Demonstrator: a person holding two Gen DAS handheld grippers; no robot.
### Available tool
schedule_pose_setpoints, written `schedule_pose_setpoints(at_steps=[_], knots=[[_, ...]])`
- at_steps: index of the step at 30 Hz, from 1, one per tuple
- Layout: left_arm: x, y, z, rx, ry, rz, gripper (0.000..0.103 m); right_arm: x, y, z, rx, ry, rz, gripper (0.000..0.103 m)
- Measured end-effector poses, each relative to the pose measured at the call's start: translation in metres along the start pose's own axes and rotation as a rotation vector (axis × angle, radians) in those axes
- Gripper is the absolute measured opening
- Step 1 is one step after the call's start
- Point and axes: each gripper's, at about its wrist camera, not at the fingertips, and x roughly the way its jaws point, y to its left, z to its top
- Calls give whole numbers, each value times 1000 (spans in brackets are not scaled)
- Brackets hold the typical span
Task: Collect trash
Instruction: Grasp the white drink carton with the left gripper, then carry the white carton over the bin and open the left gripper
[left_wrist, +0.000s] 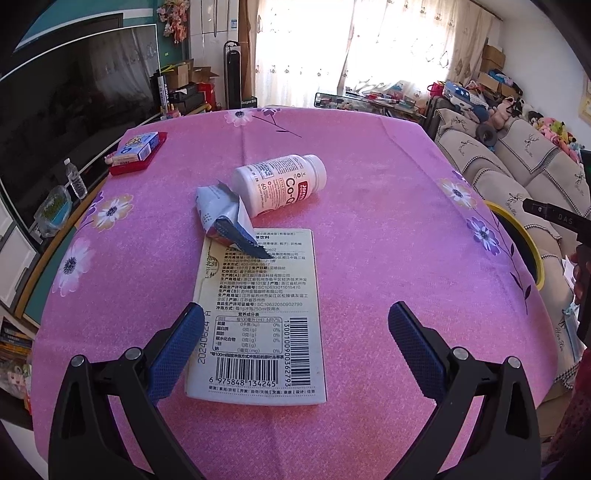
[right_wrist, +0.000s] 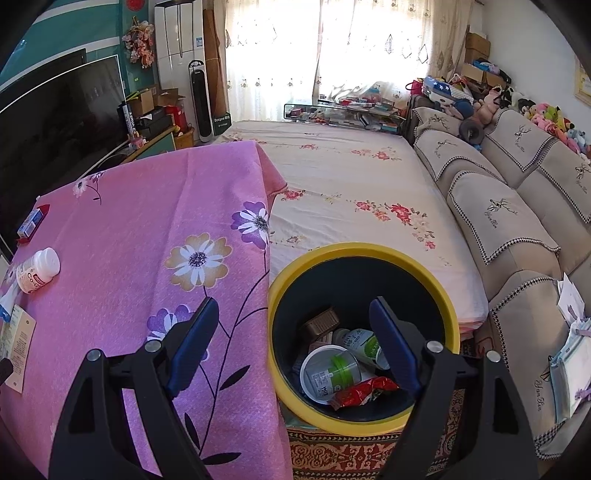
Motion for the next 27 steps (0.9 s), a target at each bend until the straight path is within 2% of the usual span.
schedule_pose_setpoints(at_steps=[9,18,19,21,22,27], knots=[[12,5,3,13,11,72,98,0,-1,-4,2,2,9,79],[29,16,2,-10,49,73,98,-1,4,-3,-10,4,23,79],[31,18,2,-16,55,67,97,-1,5,-3,-11,3,25,79],[34,20,1,-25,69,52,79,-3,5,-4,-13,3,30,79],[36,21,0,-30,78,48,74,-3,6,-4,-14,2,32,79],[33,16,-4,-5,80,51,71,-7,8,-8,-15,3,46,79]])
